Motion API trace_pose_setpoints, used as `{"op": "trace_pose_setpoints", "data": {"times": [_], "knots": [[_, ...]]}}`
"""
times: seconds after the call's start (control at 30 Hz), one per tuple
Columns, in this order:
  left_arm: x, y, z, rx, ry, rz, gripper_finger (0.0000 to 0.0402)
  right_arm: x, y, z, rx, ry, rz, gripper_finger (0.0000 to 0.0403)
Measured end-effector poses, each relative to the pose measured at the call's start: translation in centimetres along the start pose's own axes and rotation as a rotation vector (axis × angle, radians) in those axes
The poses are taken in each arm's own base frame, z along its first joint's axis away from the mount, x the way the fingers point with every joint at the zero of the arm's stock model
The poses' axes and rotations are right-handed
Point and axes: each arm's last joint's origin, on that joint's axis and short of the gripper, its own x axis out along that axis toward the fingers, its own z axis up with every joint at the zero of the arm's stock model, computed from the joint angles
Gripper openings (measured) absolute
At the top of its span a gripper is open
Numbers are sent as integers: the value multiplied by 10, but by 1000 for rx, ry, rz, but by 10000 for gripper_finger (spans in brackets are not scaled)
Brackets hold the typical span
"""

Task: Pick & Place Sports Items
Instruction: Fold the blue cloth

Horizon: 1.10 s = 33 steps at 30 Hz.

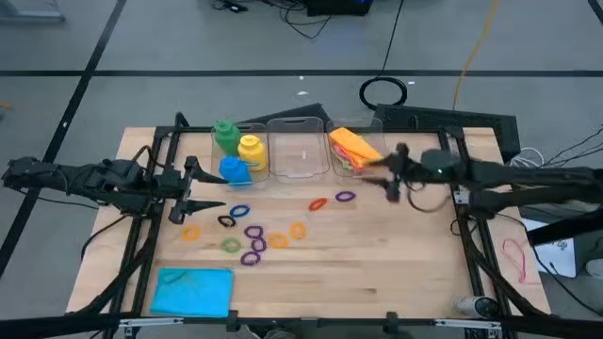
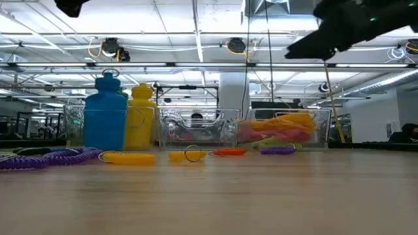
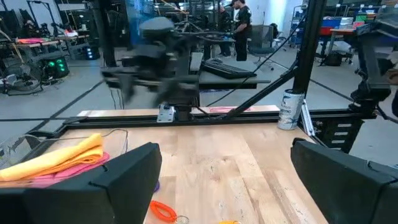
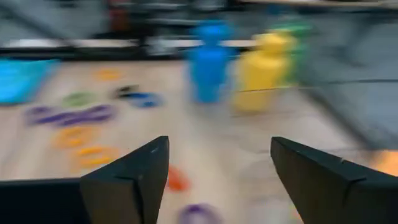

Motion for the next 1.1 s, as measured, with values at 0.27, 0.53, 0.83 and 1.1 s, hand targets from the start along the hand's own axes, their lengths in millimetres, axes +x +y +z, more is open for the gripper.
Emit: {"op": "trace_pose_setpoints", "data": {"times": [0.27,0.53,0.83,1.1], "knots": [[0,0,0,0,0,1,296,-6,40,-28,-34,-99,363,166],[0,0,0,-6,-3,0,296,-10,51,-48,10,-175,443,131],[1,0,18,-33,-186,0,296,-14,50,-67,112,-121,453,103],[0,1,23,-83,-242,18,296,-18,49,-67,108,-165,453,86]]}}
